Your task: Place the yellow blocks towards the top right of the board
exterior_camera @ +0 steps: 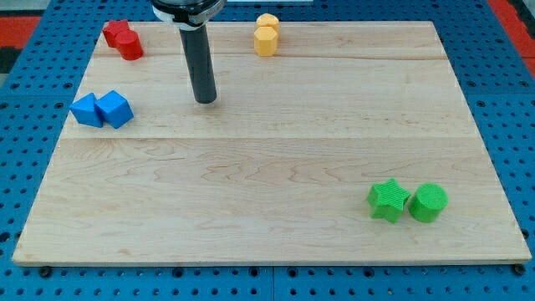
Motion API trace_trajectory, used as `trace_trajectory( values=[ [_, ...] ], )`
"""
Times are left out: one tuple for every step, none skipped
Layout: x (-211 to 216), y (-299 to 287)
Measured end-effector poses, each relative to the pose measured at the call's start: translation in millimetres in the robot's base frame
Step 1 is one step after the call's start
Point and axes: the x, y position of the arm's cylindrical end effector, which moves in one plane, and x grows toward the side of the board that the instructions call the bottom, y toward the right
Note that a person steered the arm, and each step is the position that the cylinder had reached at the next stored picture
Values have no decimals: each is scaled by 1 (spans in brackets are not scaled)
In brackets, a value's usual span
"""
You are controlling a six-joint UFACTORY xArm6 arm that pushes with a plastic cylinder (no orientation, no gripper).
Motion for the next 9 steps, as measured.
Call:
trace_trajectory(
  values=[
    [-17,-15],
    [-54,-17],
    [-111,-1],
    [-148,25],
    [-173,39],
    [-172,45],
    [-172,112],
    [-171,181],
    [-161,177]
  ],
)
